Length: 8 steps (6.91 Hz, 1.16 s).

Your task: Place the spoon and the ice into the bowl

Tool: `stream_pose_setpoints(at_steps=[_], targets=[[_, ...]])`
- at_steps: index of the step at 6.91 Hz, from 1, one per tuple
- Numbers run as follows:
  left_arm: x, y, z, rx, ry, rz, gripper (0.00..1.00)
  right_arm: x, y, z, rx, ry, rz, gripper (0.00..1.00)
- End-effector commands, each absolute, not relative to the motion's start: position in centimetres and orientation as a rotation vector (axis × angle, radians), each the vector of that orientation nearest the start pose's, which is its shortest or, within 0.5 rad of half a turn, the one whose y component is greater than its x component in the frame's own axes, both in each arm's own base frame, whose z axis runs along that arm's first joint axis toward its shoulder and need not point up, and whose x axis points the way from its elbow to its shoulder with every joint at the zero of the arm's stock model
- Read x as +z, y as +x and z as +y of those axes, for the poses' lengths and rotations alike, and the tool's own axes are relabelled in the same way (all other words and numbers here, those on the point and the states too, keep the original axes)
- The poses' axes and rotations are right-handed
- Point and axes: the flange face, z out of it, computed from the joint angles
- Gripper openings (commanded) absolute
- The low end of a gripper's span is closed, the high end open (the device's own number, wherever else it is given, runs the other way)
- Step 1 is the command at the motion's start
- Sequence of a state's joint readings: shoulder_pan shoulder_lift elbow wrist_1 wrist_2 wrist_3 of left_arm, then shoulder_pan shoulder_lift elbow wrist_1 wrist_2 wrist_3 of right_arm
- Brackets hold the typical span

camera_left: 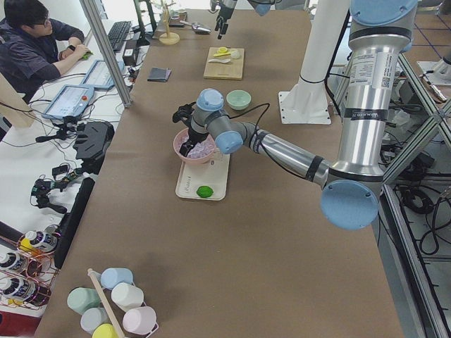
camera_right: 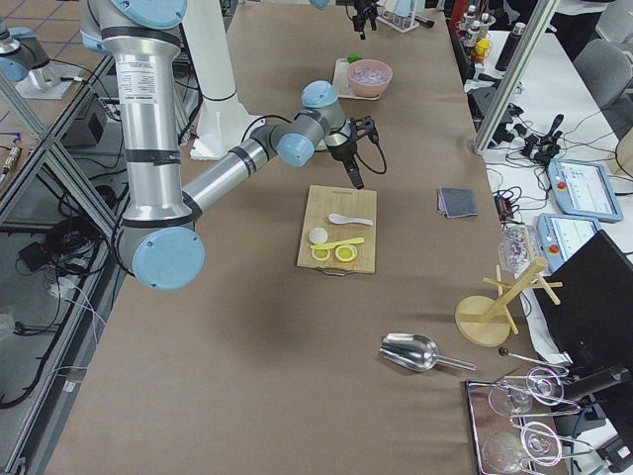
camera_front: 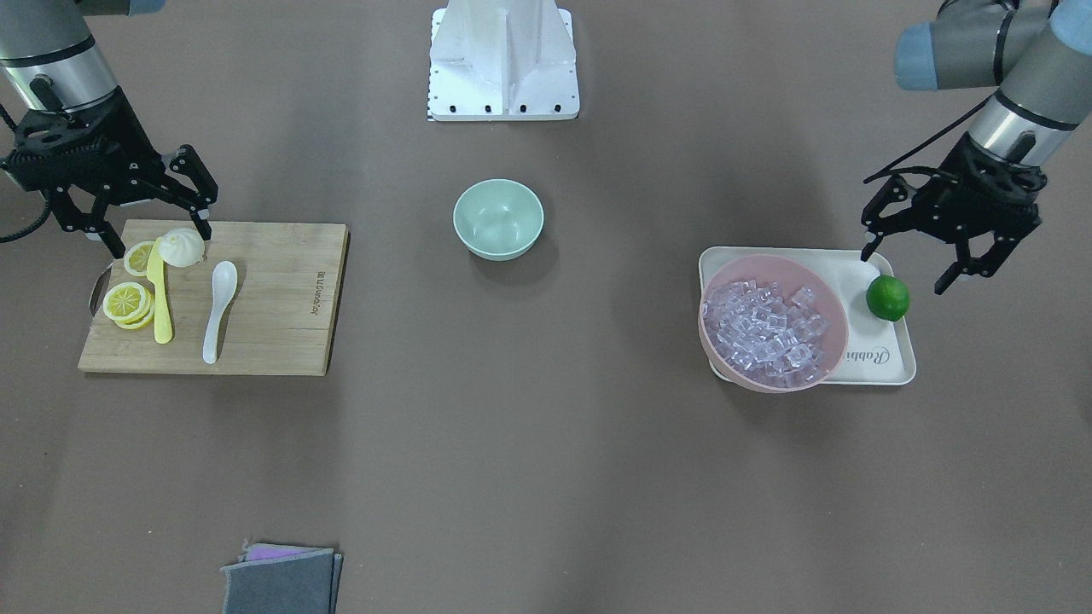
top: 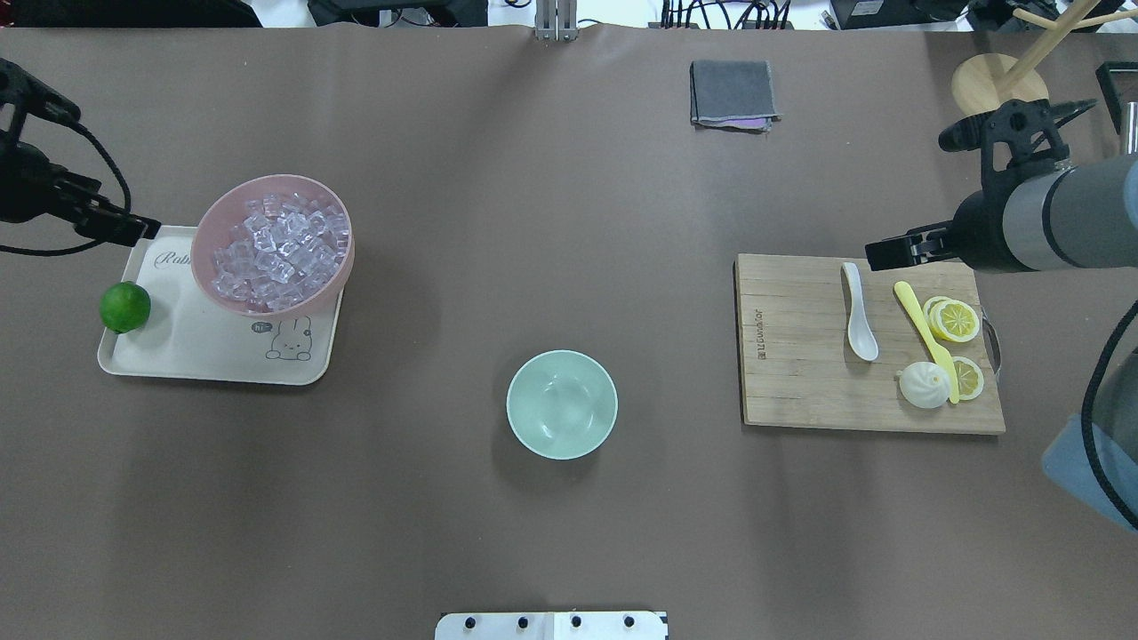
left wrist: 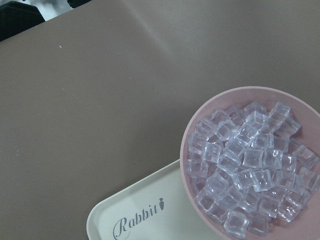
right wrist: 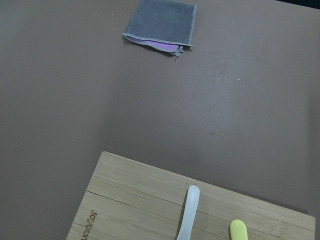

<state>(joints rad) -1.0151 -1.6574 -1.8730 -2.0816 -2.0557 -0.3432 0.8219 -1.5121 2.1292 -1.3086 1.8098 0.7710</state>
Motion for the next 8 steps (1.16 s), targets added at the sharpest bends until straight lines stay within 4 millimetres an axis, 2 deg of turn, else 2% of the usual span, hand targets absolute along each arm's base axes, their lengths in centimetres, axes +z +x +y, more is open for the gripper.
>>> stream_pose_setpoints(at_steps=[1, 3, 7, 8], targets=[[41.5, 27.0, -49.9, 0.479, 0.608, 0.752, 0.84, 34.2, -25.8, -42.5, -0.095, 0.486, -0.762, 1.0], [41.7, 27.9, -49.5, 0.501, 0.603, 0.75, 0.74, 34.2, -26.0, -42.6, -0.094, 0.49, -0.758, 1.0], [40.9, 30.9, -48.2, 0.559, 0.599, 0.772, 0.7, 34.2, -26.4, -42.4, -0.102, 0.488, -0.76, 1.0], [41.2, 30.8, -48.1, 0.598, 0.613, 0.755, 0.68, 34.2, -26.4, -42.4, -0.102, 0.489, -0.759, 1.0]])
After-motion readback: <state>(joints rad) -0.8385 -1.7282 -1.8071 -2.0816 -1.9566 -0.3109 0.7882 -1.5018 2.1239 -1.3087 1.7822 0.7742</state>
